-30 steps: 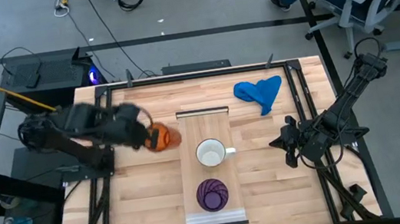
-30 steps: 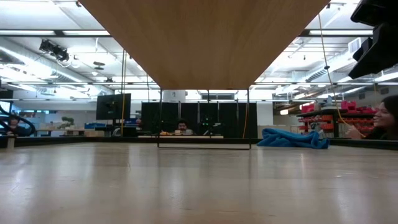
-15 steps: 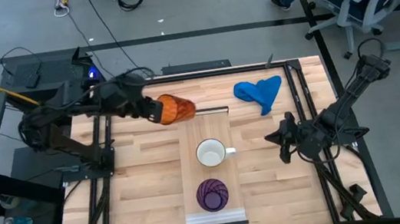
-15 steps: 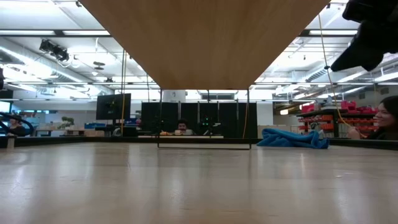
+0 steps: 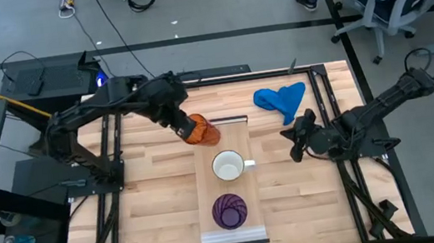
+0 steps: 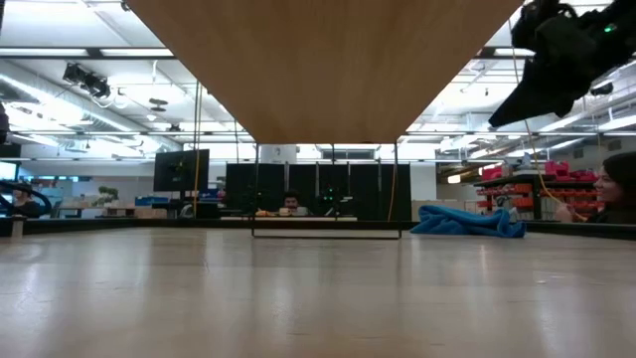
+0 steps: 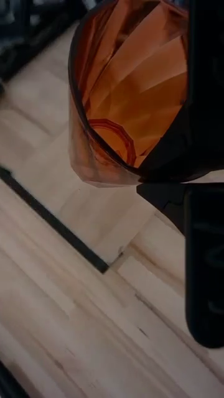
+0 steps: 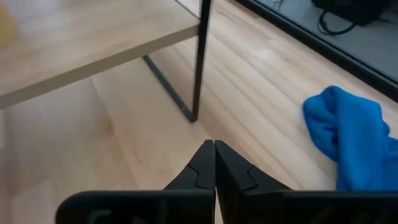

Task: Stack small to large cups/mugs on shelf
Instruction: Put the orange cup on the shelf

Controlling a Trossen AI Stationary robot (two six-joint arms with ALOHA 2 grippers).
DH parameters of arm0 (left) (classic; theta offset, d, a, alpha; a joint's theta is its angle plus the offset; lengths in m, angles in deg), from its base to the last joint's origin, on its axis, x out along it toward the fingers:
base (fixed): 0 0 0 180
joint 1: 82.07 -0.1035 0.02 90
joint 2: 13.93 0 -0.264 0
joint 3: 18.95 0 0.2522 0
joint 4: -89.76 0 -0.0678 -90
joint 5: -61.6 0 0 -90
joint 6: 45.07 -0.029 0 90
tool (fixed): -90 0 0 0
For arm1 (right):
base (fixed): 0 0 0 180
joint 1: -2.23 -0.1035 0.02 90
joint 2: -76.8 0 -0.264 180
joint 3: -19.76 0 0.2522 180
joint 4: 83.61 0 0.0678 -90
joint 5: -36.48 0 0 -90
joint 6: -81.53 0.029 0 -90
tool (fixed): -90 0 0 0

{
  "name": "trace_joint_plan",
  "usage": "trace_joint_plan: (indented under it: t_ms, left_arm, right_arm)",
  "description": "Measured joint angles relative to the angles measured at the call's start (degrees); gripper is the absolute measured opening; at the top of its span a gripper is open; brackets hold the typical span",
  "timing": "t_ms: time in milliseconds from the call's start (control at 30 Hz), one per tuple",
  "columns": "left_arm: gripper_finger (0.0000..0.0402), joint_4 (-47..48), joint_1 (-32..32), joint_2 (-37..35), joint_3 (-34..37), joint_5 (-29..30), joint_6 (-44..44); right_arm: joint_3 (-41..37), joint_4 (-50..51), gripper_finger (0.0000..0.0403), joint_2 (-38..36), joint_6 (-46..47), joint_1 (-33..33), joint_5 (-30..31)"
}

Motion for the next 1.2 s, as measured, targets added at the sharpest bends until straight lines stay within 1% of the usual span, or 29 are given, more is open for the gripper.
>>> trace_joint_plan:
  t_ms: [167, 567, 700, 900, 1200]
  left_arm:
    - [0.0013, 0.8, -1.9, 2.0, 0.0, 0.3, -0.3]
    - [0.0013, -0.7, -1.6, 7.1, 0.0, -0.1, 1.3]
    - [0.0013, -1.2, -1.5, 7.9, 0.0, -0.3, 2.8]
    - [0.0013, -4.4, -1.0, 8.7, 0.0, -1.9, 3.4]
    - [0.0013, -2.6, -1.0, 10.1, 0.0, -1.9, 4.2]
  right_arm:
    - [0.0, 0.1, 0.0005, 0.0, -1.2, 2.6, -2.1]
    - [0.0, 0.2, 0.0005, 0.3, -3.8, 2.4, -2.6]
    - [0.0, 0.2, 0.0005, 0.3, -4.3, 2.4, -3.1]
    - [0.0, 0.1, 0.0003, 0.3, -5.7, 2.4, -3.1]
    - [0.0, 0.2, 0.0003, 0.3, -5.8, 2.4, -3.1]
